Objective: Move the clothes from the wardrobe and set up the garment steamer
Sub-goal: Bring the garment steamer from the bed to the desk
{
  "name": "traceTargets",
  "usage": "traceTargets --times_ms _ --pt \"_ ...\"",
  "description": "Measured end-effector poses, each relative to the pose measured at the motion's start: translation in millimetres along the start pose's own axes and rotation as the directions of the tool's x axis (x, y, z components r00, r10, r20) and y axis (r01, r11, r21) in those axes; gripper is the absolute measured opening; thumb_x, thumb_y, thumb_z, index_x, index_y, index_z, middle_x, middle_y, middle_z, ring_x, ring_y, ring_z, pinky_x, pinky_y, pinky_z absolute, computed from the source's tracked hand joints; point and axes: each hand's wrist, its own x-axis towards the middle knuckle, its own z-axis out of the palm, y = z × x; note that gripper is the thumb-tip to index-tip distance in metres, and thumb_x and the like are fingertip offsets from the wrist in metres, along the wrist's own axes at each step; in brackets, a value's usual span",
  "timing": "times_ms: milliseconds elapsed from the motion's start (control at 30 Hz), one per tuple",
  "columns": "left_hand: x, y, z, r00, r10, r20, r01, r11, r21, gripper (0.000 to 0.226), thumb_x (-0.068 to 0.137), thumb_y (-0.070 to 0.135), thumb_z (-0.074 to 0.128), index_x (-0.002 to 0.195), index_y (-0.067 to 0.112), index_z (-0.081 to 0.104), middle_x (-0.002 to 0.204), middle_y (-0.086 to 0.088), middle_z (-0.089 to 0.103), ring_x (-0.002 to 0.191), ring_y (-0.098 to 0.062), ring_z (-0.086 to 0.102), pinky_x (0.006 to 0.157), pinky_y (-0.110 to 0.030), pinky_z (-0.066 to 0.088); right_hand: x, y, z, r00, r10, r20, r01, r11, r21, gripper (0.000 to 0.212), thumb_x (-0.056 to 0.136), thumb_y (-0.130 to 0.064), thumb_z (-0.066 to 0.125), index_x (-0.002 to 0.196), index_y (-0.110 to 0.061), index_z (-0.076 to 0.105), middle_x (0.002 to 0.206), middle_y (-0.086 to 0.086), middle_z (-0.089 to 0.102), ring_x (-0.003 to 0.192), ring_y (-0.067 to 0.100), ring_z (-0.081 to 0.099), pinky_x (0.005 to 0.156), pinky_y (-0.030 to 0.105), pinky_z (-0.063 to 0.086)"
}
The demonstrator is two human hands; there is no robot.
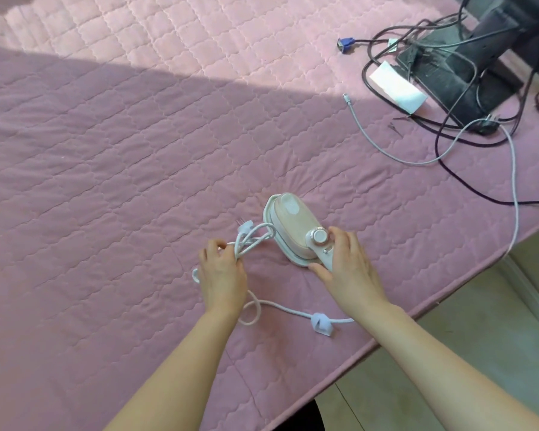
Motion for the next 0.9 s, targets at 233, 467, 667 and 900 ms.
traceTargets --times_ms 233,467,667,900 --pt "23.4 -27.4 1.7 0.958 0.223 0.179 -0.250 0.957 0.147 0.008 0.084 0.000 0.057 0.091 0.000 0.061 0.128 -0.019 0.056 0.106 -0.042 0.056 0.085 -0.051 0.048 5.8 9.4 3.8 0.995 0.050 0.090 -0.056 0.996 0.064 0.048 0.090 -0.033 0.060 0.128 -0.017 0.036 0.118 0.006 0.057 0.106 0.032 0.054 0.071 0.032 0.034" --pt "16.8 -7.5 3.5 0.884 -0.329 0.330 0.420 0.871 -0.256 0.017 0.086 0.011 0.055 0.095 0.016 0.041 0.084 -0.009 0.059 0.071 -0.031 0.060 0.066 -0.042 0.050 8.8 8.8 5.9 0.956 0.257 0.145 -0.280 0.945 0.171 0.038 0.086 -0.044 0.060 0.100 -0.014 0.043 0.096 0.006 0.059 0.093 0.034 0.056 0.068 0.036 0.040" --pt "11.0 20.1 18.5 0.668 -0.593 0.451 0.740 0.464 -0.487 0.030 0.061 0.025 0.053 0.082 0.003 0.053 0.063 -0.015 0.050 0.061 -0.029 0.050 0.058 -0.040 0.043 18.6 6.4 4.2 0.943 0.290 0.164 -0.316 0.934 0.165 0.038 0.080 -0.043 0.064 0.092 -0.013 0.044 0.102 0.011 0.062 0.097 0.034 0.056 0.070 0.037 0.042" --pt "12.0 68.2 23.6 0.589 -0.573 0.570 0.787 0.247 -0.565 0.015 0.087 0.004 0.044 0.072 0.008 0.047 0.056 -0.008 0.043 0.039 -0.019 0.040 0.043 -0.025 0.037 6.3 15.1 -10.1 0.968 0.229 0.099 -0.241 0.961 0.134 0.027 0.090 -0.037 0.054 0.089 -0.015 0.038 0.097 0.008 0.059 0.089 0.034 0.054 0.064 0.034 0.033"
